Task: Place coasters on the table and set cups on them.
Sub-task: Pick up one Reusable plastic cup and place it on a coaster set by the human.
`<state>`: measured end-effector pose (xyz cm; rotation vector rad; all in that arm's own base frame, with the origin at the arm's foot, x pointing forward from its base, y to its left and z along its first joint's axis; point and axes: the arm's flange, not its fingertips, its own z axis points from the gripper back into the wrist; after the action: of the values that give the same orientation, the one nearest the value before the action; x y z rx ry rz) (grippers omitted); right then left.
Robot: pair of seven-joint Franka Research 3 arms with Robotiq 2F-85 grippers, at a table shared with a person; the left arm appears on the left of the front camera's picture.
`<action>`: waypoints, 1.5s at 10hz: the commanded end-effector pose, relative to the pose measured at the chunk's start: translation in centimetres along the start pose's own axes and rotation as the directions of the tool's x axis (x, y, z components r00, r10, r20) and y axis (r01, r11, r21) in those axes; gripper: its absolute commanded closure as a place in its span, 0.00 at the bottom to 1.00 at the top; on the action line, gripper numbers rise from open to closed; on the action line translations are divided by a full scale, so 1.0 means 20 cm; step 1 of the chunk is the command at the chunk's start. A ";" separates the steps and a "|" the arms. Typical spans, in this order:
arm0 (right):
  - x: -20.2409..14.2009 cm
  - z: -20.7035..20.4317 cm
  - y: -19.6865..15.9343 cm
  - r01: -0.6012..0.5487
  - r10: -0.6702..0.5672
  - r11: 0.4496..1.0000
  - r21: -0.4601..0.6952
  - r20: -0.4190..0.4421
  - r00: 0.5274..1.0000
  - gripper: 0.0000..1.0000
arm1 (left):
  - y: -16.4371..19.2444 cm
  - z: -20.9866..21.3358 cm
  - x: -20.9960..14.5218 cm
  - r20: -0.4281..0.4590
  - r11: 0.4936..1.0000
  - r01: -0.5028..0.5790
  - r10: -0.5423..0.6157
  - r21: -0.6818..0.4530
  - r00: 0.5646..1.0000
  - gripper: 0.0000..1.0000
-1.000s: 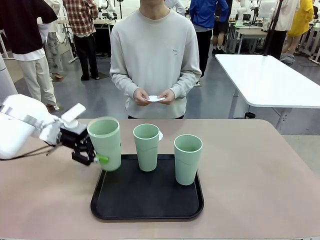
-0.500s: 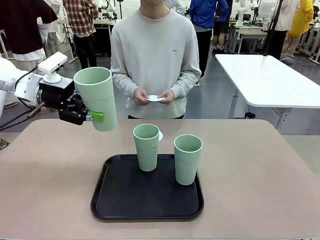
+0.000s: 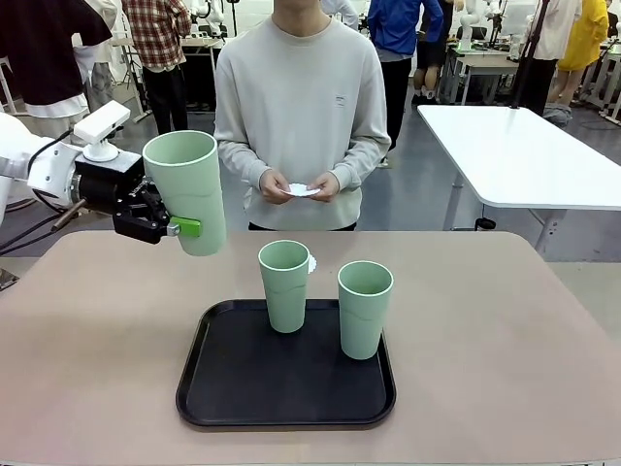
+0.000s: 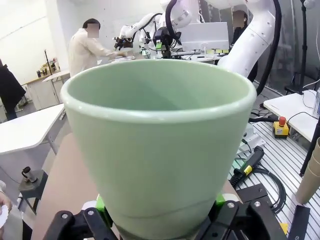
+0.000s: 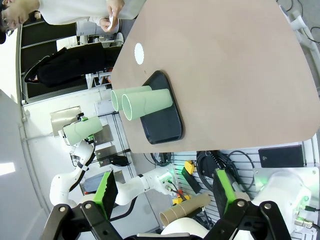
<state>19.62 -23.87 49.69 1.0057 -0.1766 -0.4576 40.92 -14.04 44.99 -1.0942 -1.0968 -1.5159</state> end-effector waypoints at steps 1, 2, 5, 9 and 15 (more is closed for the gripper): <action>0.00 0.00 0.00 -0.011 0.011 1.000 0.020 -0.003 1.000 0.00 | 0.01 0.00 0.01 0.003 1.000 0.009 -0.009 -0.003 1.000 0.76; 0.00 0.00 0.00 -0.011 0.011 1.000 0.020 -0.003 1.000 0.00 | 0.00 0.00 0.00 0.000 1.000 0.000 0.000 0.000 1.000 0.16; 0.00 0.00 0.00 -0.011 0.011 1.000 0.020 -0.003 1.000 0.00 | 0.52 -0.16 -0.06 -0.121 1.000 -0.004 0.003 -0.013 0.993 0.16; 0.00 0.00 0.00 -0.011 0.011 1.000 0.020 -0.003 1.000 0.00 | 0.93 -0.21 -0.12 -0.128 0.997 -0.027 0.037 0.076 0.991 0.16; 0.00 0.00 0.00 -0.011 0.011 1.000 0.020 -0.003 1.000 0.00 | 1.06 -0.38 -0.35 -0.039 0.984 -0.164 0.167 0.068 0.985 0.16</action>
<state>19.59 -23.88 49.70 1.0057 -0.1769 -0.4583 61.30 -22.69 39.06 -1.0570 -0.9759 -1.3784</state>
